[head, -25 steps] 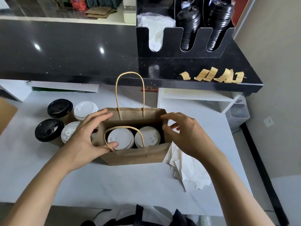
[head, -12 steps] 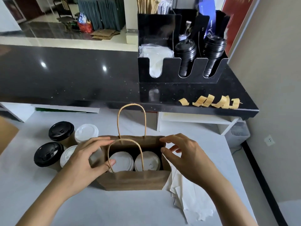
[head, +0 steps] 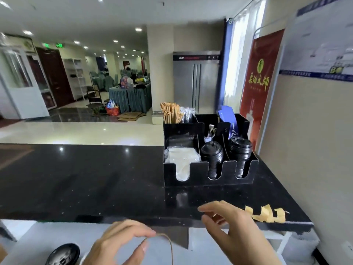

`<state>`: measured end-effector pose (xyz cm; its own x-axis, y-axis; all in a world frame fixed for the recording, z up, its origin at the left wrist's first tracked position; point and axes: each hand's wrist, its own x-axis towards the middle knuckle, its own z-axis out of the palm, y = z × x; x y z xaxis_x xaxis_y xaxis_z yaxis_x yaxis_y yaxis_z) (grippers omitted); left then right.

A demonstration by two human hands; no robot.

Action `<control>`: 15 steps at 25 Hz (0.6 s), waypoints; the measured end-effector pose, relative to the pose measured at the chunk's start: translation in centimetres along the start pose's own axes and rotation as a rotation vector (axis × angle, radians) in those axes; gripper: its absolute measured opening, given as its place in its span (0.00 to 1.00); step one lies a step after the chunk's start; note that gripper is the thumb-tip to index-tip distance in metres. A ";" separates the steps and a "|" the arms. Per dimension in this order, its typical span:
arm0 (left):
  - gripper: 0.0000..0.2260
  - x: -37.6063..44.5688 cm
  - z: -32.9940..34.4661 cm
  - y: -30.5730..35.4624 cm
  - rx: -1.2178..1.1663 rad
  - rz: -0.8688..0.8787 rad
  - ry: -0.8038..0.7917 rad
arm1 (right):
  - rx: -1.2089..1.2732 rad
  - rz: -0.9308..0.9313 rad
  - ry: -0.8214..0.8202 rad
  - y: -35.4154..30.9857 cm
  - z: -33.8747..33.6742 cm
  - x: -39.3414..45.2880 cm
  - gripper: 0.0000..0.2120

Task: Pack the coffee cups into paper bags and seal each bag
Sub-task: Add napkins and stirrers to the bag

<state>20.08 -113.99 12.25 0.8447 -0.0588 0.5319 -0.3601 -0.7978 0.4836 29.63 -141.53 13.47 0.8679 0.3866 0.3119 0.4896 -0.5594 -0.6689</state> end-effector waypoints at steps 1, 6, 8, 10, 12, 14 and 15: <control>0.07 1.4 0.1 0.7 -0.006 0.036 0.007 | 0.004 -0.011 0.023 -0.1 -0.7 1.0 0.08; 0.06 8.3 1.8 3.4 -0.066 0.095 0.000 | 0.019 -0.068 0.130 -0.8 -4.2 5.9 0.09; 0.07 11.2 2.7 3.7 -0.083 0.091 -0.018 | 0.022 -0.100 0.177 -1.0 -5.2 8.2 0.07; 0.09 14.0 3.5 3.9 -0.059 0.109 -0.039 | 0.011 -0.114 0.202 -1.0 -5.7 10.6 0.05; 0.13 17.0 4.1 4.0 -0.031 0.119 -0.017 | -0.002 -0.111 0.232 -0.7 -6.0 13.5 0.06; 0.13 20.1 4.8 3.9 -0.018 0.107 0.007 | -0.029 -0.091 0.269 -0.1 -5.9 16.7 0.06; 0.12 21.7 5.1 3.6 -0.016 0.094 0.016 | -0.046 -0.078 0.287 0.2 -5.9 18.3 0.05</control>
<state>39.10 -121.21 22.01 0.8007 -0.1233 0.5863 -0.4439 -0.7793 0.4423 46.09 -138.89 22.97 0.8124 0.2100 0.5439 0.5535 -0.5711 -0.6062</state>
